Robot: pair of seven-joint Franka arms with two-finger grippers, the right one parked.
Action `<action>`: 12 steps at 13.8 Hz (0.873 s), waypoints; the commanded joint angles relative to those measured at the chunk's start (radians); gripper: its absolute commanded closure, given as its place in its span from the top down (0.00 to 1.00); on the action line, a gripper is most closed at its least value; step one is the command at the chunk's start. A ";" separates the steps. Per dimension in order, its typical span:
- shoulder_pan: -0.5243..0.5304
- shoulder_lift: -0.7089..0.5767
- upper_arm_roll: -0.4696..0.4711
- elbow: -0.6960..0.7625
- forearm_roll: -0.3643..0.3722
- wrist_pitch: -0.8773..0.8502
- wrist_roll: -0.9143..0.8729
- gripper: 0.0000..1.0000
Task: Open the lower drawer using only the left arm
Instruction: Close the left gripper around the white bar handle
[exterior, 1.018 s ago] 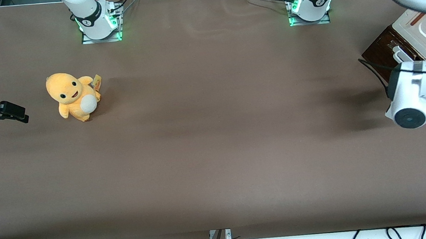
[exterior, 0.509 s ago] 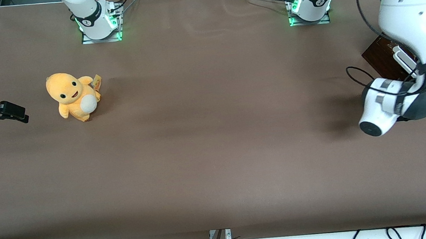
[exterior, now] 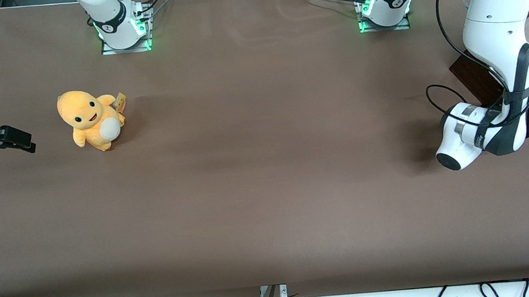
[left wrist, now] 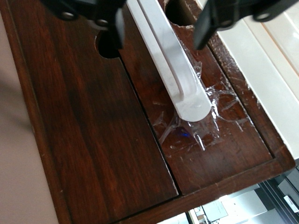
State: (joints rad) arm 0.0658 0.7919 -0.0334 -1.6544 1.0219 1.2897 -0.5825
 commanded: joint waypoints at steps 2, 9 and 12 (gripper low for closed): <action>0.000 0.029 0.000 0.022 0.050 -0.023 -0.008 0.24; -0.073 0.064 -0.003 0.082 0.035 -0.069 0.001 0.15; -0.081 0.084 -0.010 0.106 0.018 -0.070 0.000 0.15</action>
State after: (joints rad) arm 0.0024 0.8379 -0.0383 -1.6099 1.0459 1.2424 -0.6284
